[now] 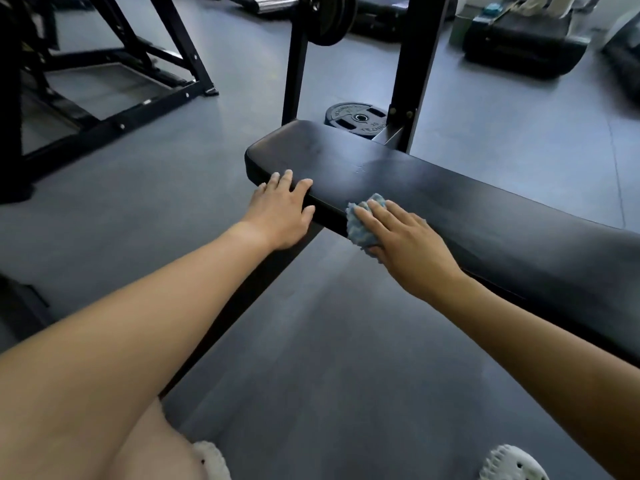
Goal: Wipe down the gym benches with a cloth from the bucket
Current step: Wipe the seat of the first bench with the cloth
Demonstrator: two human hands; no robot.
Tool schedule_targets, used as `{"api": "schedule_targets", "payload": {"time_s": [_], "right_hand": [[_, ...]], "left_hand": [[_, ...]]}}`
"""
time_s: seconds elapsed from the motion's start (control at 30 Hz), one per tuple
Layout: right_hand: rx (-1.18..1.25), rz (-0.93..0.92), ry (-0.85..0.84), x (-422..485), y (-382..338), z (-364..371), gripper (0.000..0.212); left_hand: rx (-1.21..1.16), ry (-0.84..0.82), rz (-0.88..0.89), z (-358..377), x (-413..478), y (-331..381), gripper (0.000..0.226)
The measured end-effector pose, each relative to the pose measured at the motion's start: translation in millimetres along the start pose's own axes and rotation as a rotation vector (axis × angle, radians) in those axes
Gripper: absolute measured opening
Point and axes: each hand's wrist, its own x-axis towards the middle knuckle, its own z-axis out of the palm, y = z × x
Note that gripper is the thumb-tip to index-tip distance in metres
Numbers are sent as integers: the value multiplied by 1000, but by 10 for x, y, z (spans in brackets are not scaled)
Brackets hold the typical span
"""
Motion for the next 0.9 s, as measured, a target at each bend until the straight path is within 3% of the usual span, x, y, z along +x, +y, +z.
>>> {"api": "schedule_targets", "payload": {"time_s": [0.3, 0.47, 0.63, 0.9], "right_hand": [[57, 41, -18, 563, -239, 85, 69], [104, 47, -43, 1018, -438, 141, 71], [1, 10, -25, 625, -340, 109, 72], [-12, 23, -64, 860, -414, 134, 69]], "left_hand": [[-67, 159, 51, 131, 142, -291, 50], [-16, 105, 27, 131, 219, -393, 59], [-95, 64, -83, 73, 258, -568, 87], [-207, 55, -93, 87, 326, -793, 74]]}}
